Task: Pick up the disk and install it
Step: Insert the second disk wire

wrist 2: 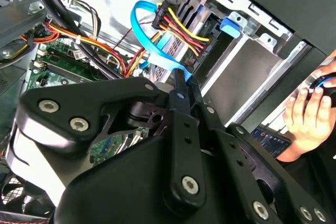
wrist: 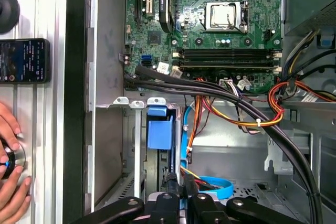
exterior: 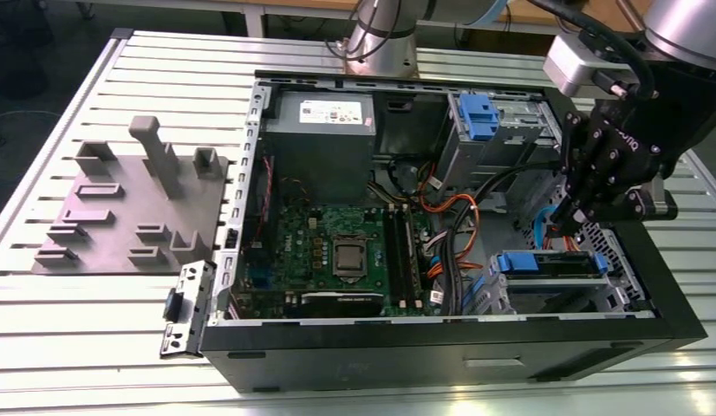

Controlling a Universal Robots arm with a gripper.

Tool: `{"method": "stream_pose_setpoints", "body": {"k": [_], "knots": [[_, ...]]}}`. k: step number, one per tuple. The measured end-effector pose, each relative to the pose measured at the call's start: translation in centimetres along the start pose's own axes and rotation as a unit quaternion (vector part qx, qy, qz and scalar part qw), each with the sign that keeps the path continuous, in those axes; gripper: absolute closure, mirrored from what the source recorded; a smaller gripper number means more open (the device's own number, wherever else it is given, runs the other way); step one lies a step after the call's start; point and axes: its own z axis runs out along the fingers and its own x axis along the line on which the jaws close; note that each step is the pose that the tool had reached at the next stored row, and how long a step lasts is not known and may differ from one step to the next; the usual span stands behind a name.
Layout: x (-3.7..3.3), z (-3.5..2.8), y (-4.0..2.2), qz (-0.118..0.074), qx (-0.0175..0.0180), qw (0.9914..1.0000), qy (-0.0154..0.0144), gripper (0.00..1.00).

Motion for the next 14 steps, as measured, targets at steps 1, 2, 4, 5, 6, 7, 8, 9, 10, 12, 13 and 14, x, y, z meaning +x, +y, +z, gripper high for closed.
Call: {"method": "stream_pose_setpoints", "body": {"k": [1,2,4,5,6,7,8,9,10,12,13,14], "knots": [[0.03,0.01,0.09,0.0,0.0,1.0,-0.0001,0.84],[0.11,0.03,0.16,0.0,0.0,1.0,-0.0002,0.84],[0.47,0.14,0.25,0.0,0.0001,1.0,-0.0021,0.84],[0.66,0.22,0.27,0.0,0.0002,0.99999,-0.004,0.84],[0.84,0.31,0.28,0.0,0.0004,0.99998,-0.0065,0.84],[1.02,0.39,0.3,0.0,0.0006,0.99996,-0.0092,0.84],[1.18,0.47,0.33,0.0,0.0008,0.99992,-0.0123,0.84],[1.33,0.53,0.36,0.0,0.0009,0.99987,-0.0163,0.84],[1.43,0.57,0.38,0.0,0.0011,0.99977,-0.0214,0.84],[1.6,0.66,0.44,0.0,0.0015,0.99944,-0.0335,0.84],[1.67,0.7,0.47,0.0,0.0016,0.9992,-0.0399,0.84],[1.72,0.73,0.51,0.0,0.0017,0.99891,-0.0467,0.84]]}}
